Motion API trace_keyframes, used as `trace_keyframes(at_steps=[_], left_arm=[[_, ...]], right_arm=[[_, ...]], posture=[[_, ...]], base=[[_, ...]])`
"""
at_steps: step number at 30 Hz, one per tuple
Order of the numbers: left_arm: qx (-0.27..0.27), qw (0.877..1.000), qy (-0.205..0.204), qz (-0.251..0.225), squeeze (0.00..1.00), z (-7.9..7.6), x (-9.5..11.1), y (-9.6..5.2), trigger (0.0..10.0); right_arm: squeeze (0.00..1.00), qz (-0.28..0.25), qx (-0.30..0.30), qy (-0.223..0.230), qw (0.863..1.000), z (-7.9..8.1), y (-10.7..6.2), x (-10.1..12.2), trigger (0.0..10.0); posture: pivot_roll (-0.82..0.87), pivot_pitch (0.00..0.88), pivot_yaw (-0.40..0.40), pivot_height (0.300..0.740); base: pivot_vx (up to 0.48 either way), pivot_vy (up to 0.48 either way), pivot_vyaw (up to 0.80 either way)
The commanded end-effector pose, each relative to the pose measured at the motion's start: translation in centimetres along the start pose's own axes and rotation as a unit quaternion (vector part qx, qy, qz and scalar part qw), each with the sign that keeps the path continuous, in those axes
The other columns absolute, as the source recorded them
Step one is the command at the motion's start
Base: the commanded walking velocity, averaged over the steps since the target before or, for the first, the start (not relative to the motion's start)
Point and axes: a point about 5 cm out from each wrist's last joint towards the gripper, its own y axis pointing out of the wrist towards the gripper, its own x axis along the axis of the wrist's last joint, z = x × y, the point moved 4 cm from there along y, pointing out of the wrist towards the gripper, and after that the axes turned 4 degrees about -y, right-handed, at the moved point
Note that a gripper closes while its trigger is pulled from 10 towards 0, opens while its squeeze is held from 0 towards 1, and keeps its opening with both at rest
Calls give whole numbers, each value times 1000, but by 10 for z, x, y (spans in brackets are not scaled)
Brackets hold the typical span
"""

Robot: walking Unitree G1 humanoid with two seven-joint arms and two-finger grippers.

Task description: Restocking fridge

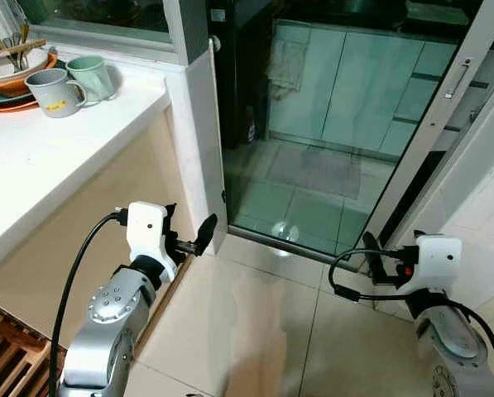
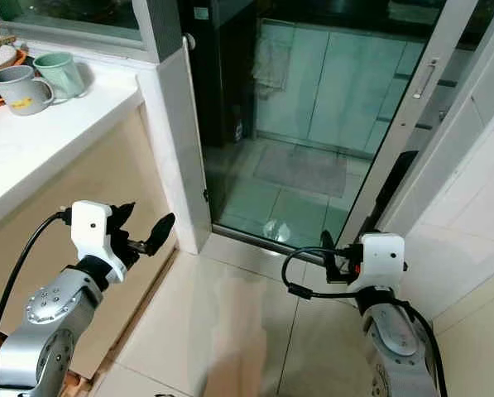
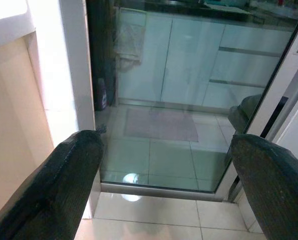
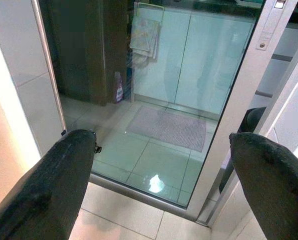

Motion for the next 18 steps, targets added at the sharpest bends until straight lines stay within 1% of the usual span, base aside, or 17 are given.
trace_keyframes(at_steps=[1, 11, 14, 16, 18], left_arm=[[2, 1000, 1, 5, 0, 2, 1, 5, 10000], [1, 1000, 4, 2, 0, 2, 4, 8, 10000], [3, 1000, 8, 2, 0, 4, 5, 9, 10000], [4, 1000, 11, 0, 0, 5, 8, 9, 10000], [5, 1000, 13, 0, 0, 6, 9, 7, 10000]], right_arm=[[0, -5, -8, -2, 1000, -4, 3, 4, 10000], [0, -5, -6, -3, 1000, -2, 4, 3, 10000], [0, -8, -3, -2, 1000, 0, 7, 5, 10000], [0, -12, -4, 1, 1000, 1, 9, 7, 10000], [0, -10, -2, 3, 1000, 1, 8, 8, 10000]], posture=[[-163, 0, 63, 740], [-163, 0, 64, 740], [-156, 0, 64, 740], [-138, 0, 53, 740], [-127, 0, 42, 740]], base=[[0, 0, 0], [0, 0, 0], [0, 0, 0], [0, 0, 0], [0, 0, 0]])
